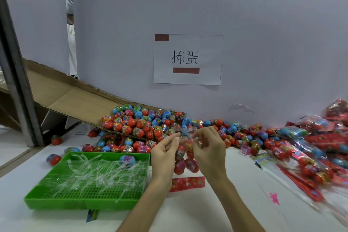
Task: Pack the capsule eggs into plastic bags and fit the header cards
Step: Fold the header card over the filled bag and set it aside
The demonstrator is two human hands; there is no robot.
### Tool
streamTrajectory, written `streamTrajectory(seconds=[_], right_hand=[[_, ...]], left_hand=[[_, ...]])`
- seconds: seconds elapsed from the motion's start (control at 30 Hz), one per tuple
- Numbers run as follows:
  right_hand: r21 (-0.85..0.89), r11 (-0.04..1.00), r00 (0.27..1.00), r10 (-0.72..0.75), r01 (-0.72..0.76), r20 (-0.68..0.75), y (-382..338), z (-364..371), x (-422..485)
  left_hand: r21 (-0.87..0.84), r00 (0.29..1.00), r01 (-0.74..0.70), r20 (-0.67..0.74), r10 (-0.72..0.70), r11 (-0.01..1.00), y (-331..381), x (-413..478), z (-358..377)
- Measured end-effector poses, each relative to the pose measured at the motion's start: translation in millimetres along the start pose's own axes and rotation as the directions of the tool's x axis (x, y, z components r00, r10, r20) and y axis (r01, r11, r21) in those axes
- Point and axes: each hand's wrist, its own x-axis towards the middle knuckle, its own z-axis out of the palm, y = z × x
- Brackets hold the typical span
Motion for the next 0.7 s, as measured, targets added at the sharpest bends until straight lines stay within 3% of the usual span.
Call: streamTrajectory(seconds=[0.23,0.43,0.7], right_hand=[[0.064,0.995,0.997,-0.075,0.073,0.025,-13,10,-7],[0.095,0.995,0.999,-0.037,0.037,-0.002,-12,9,-6],[0.097,0.994,0.998,-0.052,0.050,0.022,-8,7,-4]], left_hand=[[0.031,0.994,-0.079,0.077,0.076,0.996,-3,0,-1],[0.181,0.957,-0.267,0.164,0.239,0.946,-4,-4,2],[0.346,0.937,-0.347,0.154,0.312,0.871,-4,-5,1]])
